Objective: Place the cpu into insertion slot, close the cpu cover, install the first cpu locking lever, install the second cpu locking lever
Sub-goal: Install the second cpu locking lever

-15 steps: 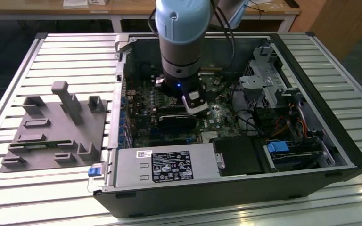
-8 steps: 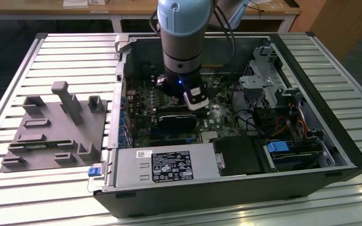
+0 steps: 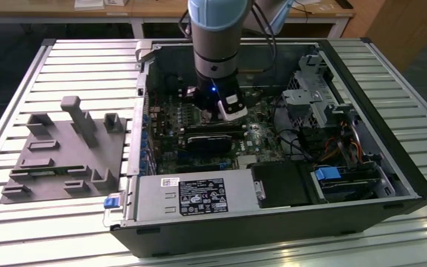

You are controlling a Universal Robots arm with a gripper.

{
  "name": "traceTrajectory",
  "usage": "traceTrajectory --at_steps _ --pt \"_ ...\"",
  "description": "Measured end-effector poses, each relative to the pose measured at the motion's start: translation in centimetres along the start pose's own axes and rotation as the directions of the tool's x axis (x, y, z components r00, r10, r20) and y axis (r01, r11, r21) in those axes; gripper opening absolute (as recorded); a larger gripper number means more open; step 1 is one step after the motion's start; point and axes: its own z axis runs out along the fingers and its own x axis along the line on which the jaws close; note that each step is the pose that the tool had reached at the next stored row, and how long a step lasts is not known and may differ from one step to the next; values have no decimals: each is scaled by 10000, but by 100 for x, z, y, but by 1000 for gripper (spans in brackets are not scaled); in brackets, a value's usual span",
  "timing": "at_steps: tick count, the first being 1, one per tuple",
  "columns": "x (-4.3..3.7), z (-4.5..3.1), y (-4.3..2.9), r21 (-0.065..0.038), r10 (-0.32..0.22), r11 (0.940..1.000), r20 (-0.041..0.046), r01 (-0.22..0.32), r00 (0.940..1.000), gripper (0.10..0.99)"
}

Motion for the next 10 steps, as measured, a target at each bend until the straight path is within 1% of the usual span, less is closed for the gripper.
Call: traceTrajectory --at_steps 2,5,7,10 --pt "-1 10 54 96 -7 10000 21 7 10000 106" --pt "-6 24 121 200 -14 9998 43 14 10000 106" --pt "-2 28 145 224 -16 9997 47 15 10000 106" --pt "7 33 183 229 -18 9997 49 17 10000 106"
